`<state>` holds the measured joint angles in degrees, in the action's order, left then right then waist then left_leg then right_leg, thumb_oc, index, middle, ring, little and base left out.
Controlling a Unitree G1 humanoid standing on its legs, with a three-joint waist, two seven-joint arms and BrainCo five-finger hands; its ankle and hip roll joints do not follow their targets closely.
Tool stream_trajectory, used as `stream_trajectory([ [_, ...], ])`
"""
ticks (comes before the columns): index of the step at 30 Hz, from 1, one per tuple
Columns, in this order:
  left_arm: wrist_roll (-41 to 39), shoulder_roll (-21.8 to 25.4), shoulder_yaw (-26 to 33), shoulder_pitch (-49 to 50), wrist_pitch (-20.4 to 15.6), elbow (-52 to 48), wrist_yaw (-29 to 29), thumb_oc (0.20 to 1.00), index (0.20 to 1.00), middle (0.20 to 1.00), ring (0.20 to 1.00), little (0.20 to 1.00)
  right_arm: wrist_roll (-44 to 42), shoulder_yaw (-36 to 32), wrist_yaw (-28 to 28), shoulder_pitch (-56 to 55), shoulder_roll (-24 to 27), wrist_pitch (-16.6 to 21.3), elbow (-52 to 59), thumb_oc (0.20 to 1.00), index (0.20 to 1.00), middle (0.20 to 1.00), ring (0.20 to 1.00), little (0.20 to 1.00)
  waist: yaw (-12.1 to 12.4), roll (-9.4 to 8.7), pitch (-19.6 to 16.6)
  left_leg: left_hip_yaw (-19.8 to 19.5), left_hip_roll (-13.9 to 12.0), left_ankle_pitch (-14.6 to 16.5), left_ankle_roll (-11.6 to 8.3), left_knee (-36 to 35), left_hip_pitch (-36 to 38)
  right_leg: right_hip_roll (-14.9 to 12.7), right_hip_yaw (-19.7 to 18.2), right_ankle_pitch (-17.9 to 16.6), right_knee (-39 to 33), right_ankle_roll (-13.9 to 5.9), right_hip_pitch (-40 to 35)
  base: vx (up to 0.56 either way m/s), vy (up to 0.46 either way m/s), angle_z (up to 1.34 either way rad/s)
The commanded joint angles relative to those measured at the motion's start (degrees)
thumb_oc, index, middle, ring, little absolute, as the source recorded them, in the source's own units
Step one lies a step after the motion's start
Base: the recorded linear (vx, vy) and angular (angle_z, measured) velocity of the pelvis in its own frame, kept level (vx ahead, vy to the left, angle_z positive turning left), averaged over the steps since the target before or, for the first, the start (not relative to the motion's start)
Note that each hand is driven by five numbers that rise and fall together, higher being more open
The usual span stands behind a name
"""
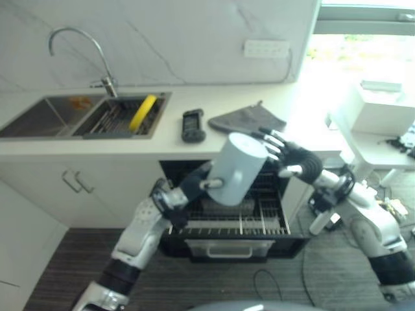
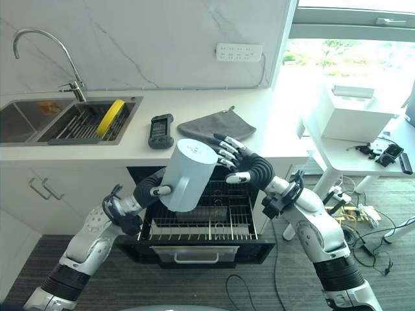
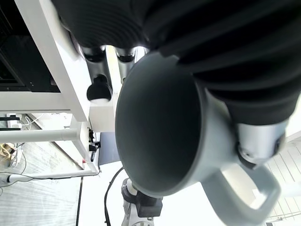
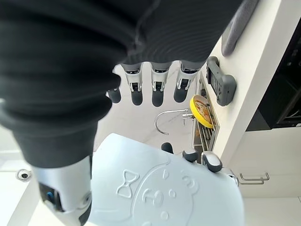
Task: Place the dishes in the dishwasher.
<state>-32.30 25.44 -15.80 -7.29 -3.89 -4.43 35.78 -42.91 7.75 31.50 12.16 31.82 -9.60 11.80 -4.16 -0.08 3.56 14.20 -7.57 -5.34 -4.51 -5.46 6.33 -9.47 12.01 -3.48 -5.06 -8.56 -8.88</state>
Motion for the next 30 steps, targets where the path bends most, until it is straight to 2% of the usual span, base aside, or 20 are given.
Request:
stream_trajectory([
  [1,0.0,0.3,-0.1,-6.9,-2.0,-0.2,0.3,0.200,0.200,0.200,0.200,0.200,-1.9,-0.1,-0.6,7.6,-2.2,1.8,0.7,1.000,1.000,1.000,1.000,1.000,1.1,-0.81,-0.1,-1.0,-2.5,5.9,-1.72,0.5,3.9,-0.8,0.5,1.9,0.1,-0.98,-0.5,0.06,0.001,-0.10],
  [30,-0.2,-1.1,-1.2,-7.9,-1.1,-0.7,0.4,0.200,0.200,0.200,0.200,0.200,-0.1,4.5,-1.0,9.3,-5.9,1.2,4.8,1.000,1.000,1.000,1.000,1.000,1.2,-0.97,0.0,-1.1,-2.8,5.8,-1.55,0.5,4.4,-1.0,-0.4,2.1,0.1,-0.76,-1.2,0.01,0.001,-0.01],
])
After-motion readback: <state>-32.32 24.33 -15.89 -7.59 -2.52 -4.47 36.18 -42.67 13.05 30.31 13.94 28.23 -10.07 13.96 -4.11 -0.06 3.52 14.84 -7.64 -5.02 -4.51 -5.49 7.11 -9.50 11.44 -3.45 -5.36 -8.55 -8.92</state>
